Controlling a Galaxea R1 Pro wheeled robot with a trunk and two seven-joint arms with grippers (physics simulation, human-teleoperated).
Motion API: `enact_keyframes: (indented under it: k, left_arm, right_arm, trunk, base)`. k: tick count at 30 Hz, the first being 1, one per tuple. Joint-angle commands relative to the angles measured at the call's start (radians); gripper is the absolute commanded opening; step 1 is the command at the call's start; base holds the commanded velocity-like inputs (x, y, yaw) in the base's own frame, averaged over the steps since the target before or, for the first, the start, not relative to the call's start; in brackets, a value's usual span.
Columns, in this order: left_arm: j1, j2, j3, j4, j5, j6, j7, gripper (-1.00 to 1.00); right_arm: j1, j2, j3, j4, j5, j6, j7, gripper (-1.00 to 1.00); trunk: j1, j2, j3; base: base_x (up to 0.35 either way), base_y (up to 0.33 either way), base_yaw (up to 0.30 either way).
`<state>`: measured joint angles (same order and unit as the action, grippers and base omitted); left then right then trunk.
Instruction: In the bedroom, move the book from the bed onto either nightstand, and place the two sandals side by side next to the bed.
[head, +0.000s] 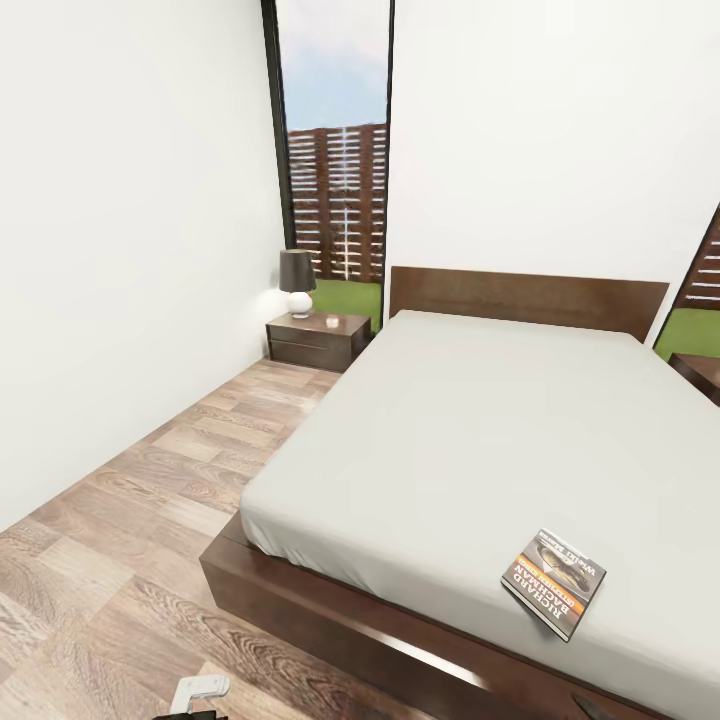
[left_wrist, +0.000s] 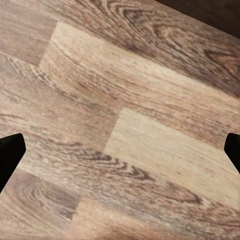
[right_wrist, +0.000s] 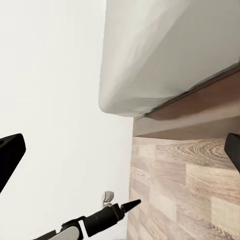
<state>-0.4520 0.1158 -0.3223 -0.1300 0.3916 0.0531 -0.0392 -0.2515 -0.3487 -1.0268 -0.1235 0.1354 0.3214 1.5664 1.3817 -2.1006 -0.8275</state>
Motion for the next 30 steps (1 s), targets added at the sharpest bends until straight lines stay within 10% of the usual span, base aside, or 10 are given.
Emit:
enact_keyframes:
  k: [1,13,30]
  left_arm:
    - [0.0,0.001,-0.007,-0.002,0.01,0.005,-0.002,1.0]
    - [0.0,0.001,-0.007,-0.002,0.01,0.005,-0.002,1.0]
    - [0.0,0.001,-0.007,-0.002,0.01,0.002,-0.002,1.0]
  right_arm:
    - [-0.006,0.006,-0.008,0.0,0.01,0.011,0.004,1.0]
    - [-0.03,0.082,-0.013,-0.004,0.009,0.009,0.004,1.0]
    - [-0.033,0.114,-0.14,0.011,-0.063,0.052,0.004,1.0]
  trunk:
    - [0.0,0.0,-0.001]
    - [0.0,0.0,-0.001]
    - [0.0,0.0,-0.001]
  base:
    - [0.0,0.0,0.0]
    - [0.0,0.0,0.0]
    - [0.0,0.0,0.0]
